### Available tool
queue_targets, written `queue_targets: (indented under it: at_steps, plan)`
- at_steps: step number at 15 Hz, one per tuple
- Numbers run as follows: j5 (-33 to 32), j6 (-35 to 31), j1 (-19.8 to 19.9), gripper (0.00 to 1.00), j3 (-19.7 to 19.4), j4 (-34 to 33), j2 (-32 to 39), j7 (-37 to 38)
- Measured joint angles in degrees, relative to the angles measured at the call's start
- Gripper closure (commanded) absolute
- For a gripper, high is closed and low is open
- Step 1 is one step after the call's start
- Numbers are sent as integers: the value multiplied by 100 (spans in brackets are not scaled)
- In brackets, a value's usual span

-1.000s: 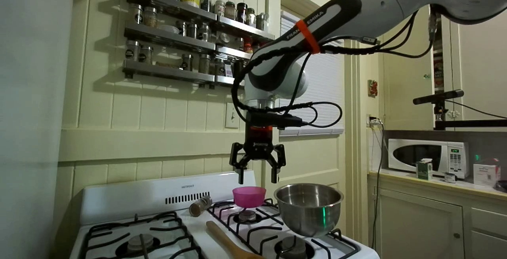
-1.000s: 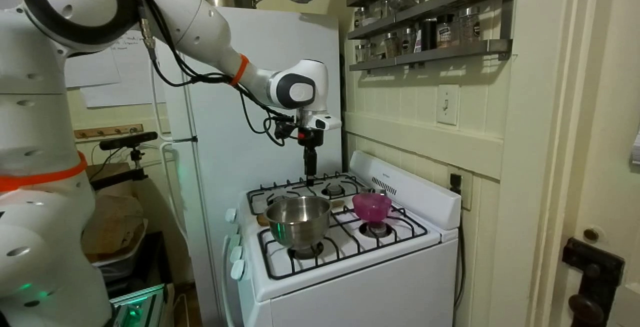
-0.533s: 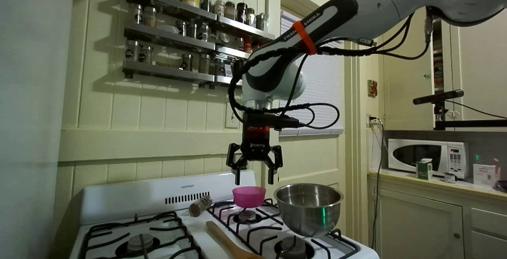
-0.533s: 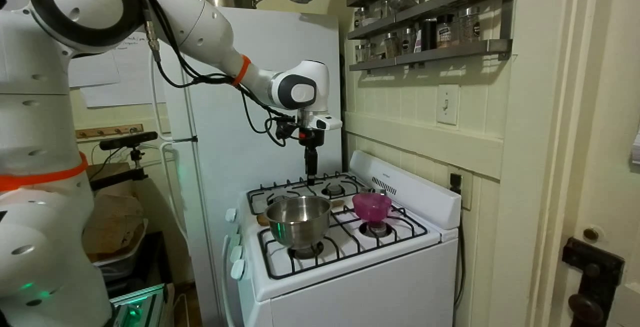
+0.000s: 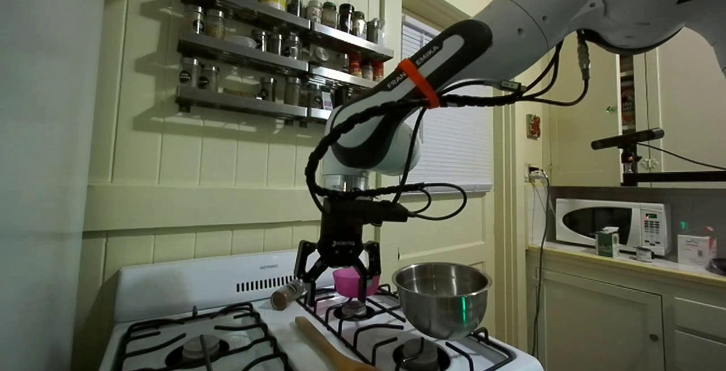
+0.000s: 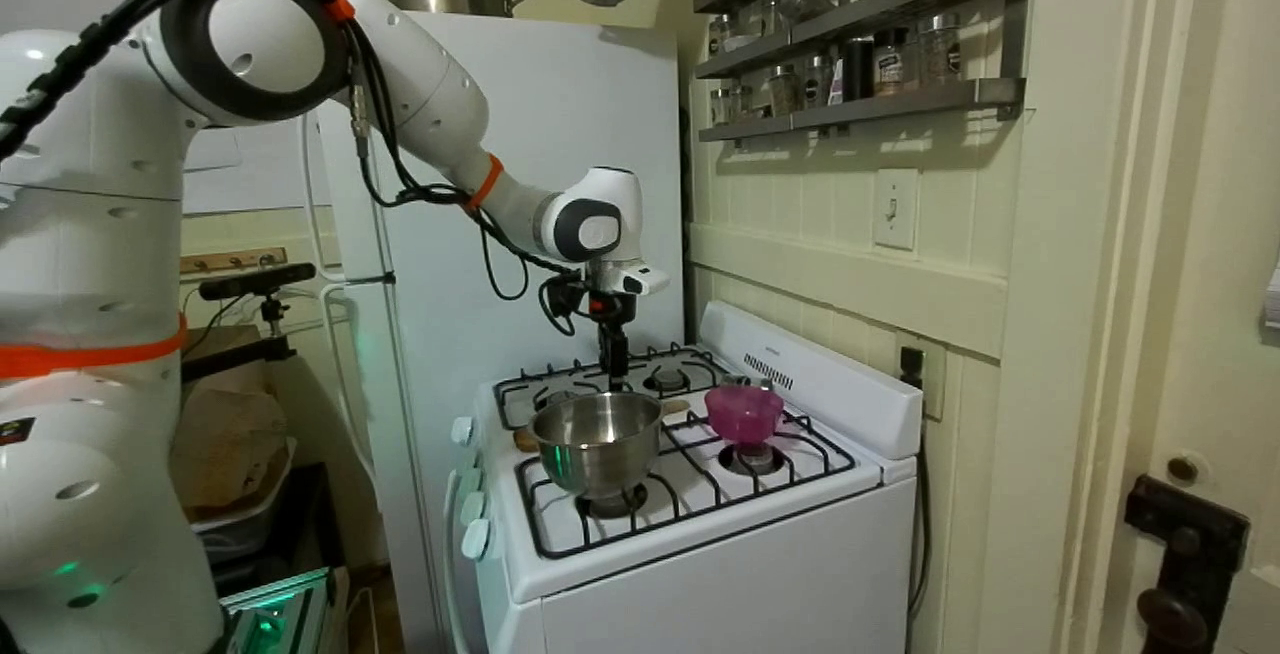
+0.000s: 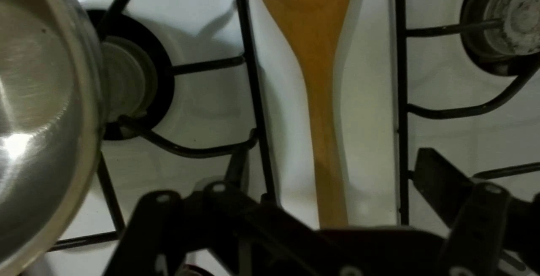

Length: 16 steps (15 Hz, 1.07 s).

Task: Pick up the wooden spatula, then move it around the inside of the bowl

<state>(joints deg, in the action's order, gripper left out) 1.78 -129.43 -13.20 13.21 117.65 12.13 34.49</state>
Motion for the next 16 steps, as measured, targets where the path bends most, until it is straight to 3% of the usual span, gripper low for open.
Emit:
queue_targets:
  at_steps: [5,6,8,10,12,15,16]
  plan:
    - [-342,-786,-167,3,-158,159,284,-46]
    - [-344,-881,-171,10,-183,195,315,-94]
    - [-344,-1019,-178,33,-215,260,359,-170]
    - [-344,-1110,-201,40,-234,286,411,-243]
    - [-344,-1121,-237,44,-236,286,457,-309]
    - [-344,-1121,-314,31,-235,282,512,-388]
    - [-344,-1121,-342,35,-235,279,530,-419]
